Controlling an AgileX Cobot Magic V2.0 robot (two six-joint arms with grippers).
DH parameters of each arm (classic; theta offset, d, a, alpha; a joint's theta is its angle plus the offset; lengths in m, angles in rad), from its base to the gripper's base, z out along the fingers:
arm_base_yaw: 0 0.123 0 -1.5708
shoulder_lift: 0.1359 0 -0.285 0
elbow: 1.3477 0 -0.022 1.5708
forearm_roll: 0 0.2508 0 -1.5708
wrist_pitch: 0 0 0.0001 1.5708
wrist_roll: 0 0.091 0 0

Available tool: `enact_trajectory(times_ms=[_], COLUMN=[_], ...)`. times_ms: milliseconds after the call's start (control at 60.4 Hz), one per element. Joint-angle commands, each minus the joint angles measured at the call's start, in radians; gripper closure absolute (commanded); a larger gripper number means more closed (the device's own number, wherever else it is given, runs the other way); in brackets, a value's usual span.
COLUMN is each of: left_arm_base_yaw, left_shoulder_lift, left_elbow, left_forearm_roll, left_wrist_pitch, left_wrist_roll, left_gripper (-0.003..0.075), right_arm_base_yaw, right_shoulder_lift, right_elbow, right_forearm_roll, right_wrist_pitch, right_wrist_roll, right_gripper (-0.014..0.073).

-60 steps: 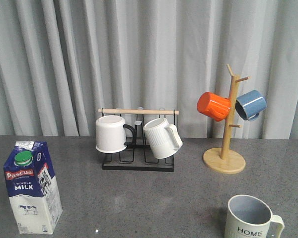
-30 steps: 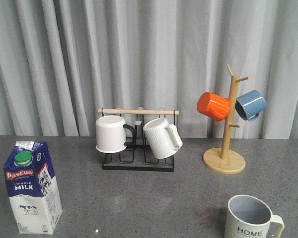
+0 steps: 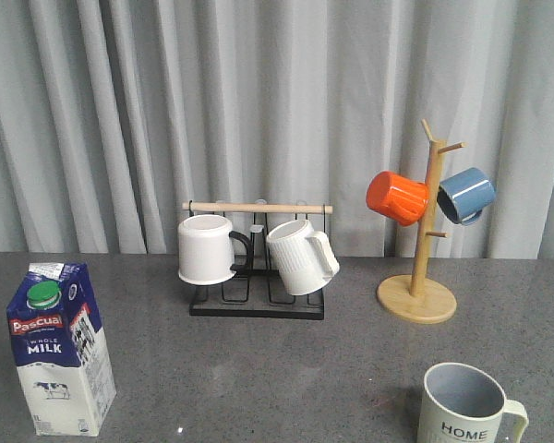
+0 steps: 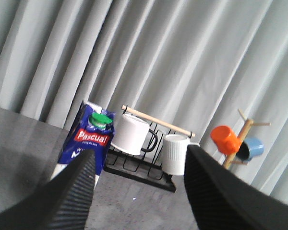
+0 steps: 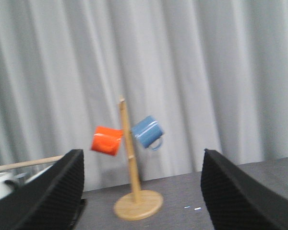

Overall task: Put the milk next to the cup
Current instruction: 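Reach the right gripper down to the white HOME mug's handle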

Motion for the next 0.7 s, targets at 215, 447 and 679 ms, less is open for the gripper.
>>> enact_trajectory(times_ms=[215, 447, 679], left_arm_base_yaw=[0.0, 0.0, 0.0], left_shoulder_lift=[0.39, 0.475, 0.475], left_elbow=[-0.418, -0.47, -0.47], left_forearm_roll=[0.284, 0.305, 0.305], left_wrist_pitch=[0.223, 0.232, 0.236], left_wrist_roll=[0.006, 0.006, 0.006], left_gripper=[0.0309, 0.0309, 0.0309], right_arm_base_yaw=[-0.004, -0.004, -0.004], right_shoulder_lift=[0.427, 0.648, 0.752], right_elbow=[-0.486, -0.49, -0.31], right_forearm_roll=[0.4, 0.621, 0.63], right_wrist_pitch=[0.351, 0.589, 0.47], right_wrist_roll=[-0.657, -0.81, -0.807], right_gripper=[0.0088, 0.0089, 0.0089])
